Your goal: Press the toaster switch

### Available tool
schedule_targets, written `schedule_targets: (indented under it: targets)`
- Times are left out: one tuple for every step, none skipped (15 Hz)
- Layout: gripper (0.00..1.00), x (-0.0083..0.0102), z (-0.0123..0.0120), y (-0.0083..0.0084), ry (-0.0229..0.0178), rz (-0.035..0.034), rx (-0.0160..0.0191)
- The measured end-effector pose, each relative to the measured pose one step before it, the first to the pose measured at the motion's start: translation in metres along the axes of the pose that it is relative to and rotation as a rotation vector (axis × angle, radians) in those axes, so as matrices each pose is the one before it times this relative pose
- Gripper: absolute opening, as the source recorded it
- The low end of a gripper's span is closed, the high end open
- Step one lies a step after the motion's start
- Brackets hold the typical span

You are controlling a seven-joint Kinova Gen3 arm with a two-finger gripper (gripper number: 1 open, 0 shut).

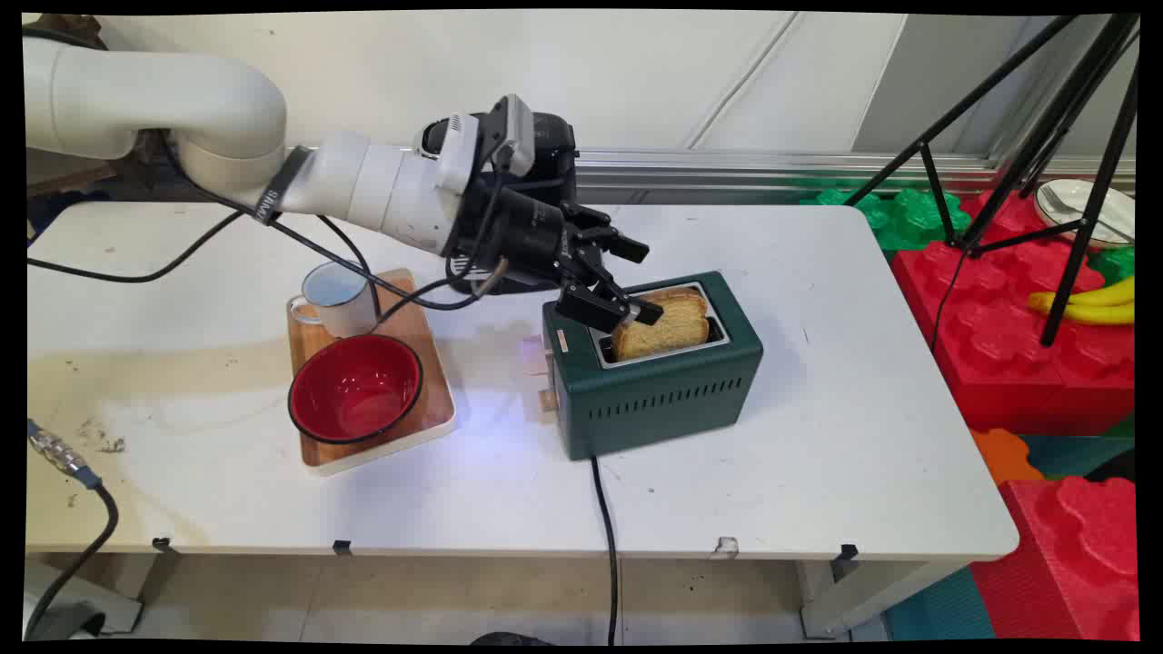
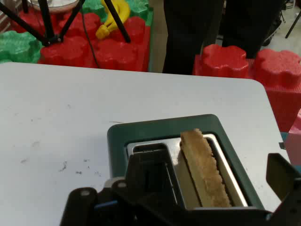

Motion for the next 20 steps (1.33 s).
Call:
schedule_targets:
  targets:
    - [1.0,0.00074,-0.00184,0.00033,0.00111,0.00295,-0.00012]
    - [1.0,0.00072,-0.00289,0.00066,0.00052,0.00453,-0.00073]
    - [1.0,0.001,-0.00474,0.00081,-0.00007,0.00733,-0.00016]
    - [1.0,0.00066,-0.00574,0.00092,-0.00185,0.00862,0.00097]
    - [1.0,-0.00004,-0.00563,0.001,-0.00349,0.00827,-0.00056]
    - [1.0,-0.00045,-0.00511,0.00065,-0.0038,0.00632,0.00105]
    - [1.0,-0.0011,-0.00565,0.00096,-0.00472,0.00646,0.00058]
    - [1.0,-0.0024,-0.00786,0.00101,-0.0079,0.00778,0.00066]
    - [1.0,-0.00319,-0.0079,0.0012,-0.00849,0.00701,0.00006]
    - [1.0,-0.00309,-0.00658,0.00102,-0.00705,0.00637,-0.00107]
    - [1.0,-0.00414,-0.00759,0.00106,-0.008,0.00593,-0.00076]
    - [1.0,-0.00436,-0.00757,0.00122,-0.00743,0.00564,-0.00022]
    - [1.0,-0.00404,-0.00561,0.0008,-0.00654,0.00456,-0.0025]
    - [1.0,-0.00483,-0.0063,0.00085,-0.00657,0.00439,-0.00119]
    - [1.0,-0.00503,-0.00607,0.00091,-0.00554,0.00341,0.00018]
    - [1.0,-0.00458,-0.00405,0.00046,-0.00466,0.00183,-0.00058]
    - [1.0,-0.0064,-0.00501,0.0007,-0.00665,0.00265,-0.0001]
    - [1.0,-0.00484,-0.00317,0.00061,-0.00529,0.00244,-0.00078]
    - [1.0,-0.00507,-0.00285,0.00061,-0.00527,0.00157,0.00007]
    - [1.0,-0.00548,-0.00268,0.00063,-0.00505,0.00205,-0.00053]
